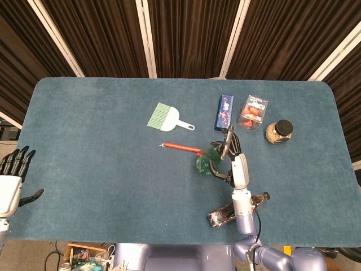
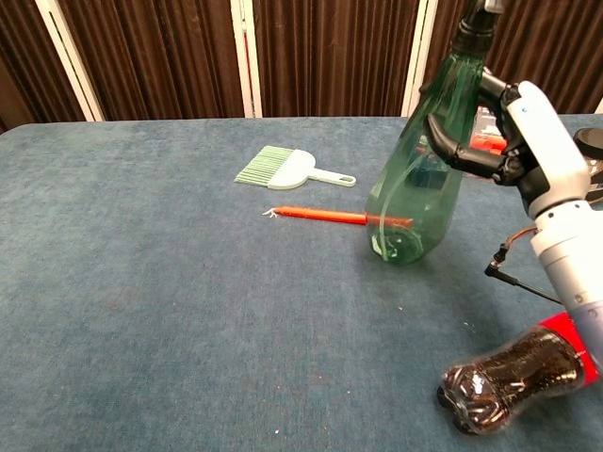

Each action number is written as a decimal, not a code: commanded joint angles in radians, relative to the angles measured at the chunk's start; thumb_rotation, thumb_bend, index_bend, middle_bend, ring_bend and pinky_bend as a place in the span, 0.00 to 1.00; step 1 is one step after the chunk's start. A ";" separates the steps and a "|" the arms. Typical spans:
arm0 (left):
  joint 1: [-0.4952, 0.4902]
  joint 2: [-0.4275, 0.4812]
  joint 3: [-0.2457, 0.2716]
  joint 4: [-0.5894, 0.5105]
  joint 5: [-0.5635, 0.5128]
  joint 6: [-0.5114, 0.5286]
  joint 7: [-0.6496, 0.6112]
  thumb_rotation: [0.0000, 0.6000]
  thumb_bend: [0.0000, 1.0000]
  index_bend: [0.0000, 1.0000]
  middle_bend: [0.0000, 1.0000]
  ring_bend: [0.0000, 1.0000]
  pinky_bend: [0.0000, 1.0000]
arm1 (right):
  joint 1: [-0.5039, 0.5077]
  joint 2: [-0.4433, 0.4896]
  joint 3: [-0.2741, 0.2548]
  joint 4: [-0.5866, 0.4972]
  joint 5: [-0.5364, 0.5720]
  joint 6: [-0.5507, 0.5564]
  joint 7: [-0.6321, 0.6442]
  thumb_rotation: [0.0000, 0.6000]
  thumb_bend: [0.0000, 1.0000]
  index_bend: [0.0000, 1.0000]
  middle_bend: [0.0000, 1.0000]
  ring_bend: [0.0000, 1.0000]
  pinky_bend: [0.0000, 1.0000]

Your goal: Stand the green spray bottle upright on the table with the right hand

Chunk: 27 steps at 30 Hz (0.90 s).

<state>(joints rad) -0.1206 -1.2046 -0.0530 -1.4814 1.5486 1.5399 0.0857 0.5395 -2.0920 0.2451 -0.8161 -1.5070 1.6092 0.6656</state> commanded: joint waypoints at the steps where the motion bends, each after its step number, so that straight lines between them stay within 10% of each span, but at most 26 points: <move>1: -0.001 -0.001 0.000 0.000 -0.001 -0.002 0.001 1.00 0.03 0.00 0.00 0.00 0.10 | -0.003 -0.007 -0.004 0.010 0.001 -0.004 0.005 1.00 0.54 0.94 0.11 0.00 0.01; 14: -0.003 -0.001 0.000 -0.005 -0.003 -0.008 0.008 1.00 0.03 0.00 0.00 0.00 0.10 | -0.012 -0.037 -0.016 0.062 0.001 -0.022 0.036 1.00 0.54 0.90 0.10 0.00 0.01; 27: -0.006 -0.002 0.003 -0.005 0.000 -0.013 0.011 1.00 0.02 0.00 0.00 0.00 0.10 | -0.004 0.006 -0.033 0.021 -0.010 -0.071 -0.003 1.00 0.36 0.20 0.00 0.00 0.00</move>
<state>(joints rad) -0.1255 -1.2065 -0.0512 -1.4861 1.5479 1.5278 0.0950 0.5332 -2.0967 0.2108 -0.7816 -1.5188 1.5472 0.6744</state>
